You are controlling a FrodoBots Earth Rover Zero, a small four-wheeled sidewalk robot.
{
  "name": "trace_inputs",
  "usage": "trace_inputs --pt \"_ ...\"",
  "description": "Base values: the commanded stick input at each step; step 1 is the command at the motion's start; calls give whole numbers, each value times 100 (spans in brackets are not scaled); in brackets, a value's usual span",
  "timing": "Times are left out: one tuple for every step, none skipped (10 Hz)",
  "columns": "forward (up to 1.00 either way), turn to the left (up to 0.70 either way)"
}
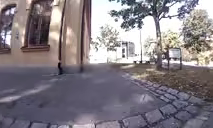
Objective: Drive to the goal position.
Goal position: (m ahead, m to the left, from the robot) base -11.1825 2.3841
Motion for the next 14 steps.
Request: trace_inputs --pt "70 0" --pt "70 0" --pt "70 0" --pt "70 0" --pt "70 0" --pt "70 0" --pt "70 0" --pt "70 0" --pt "70 0" --pt "70 0" --pt "70 0" --pt "70 0" --pt "70 0" --pt "70 0"
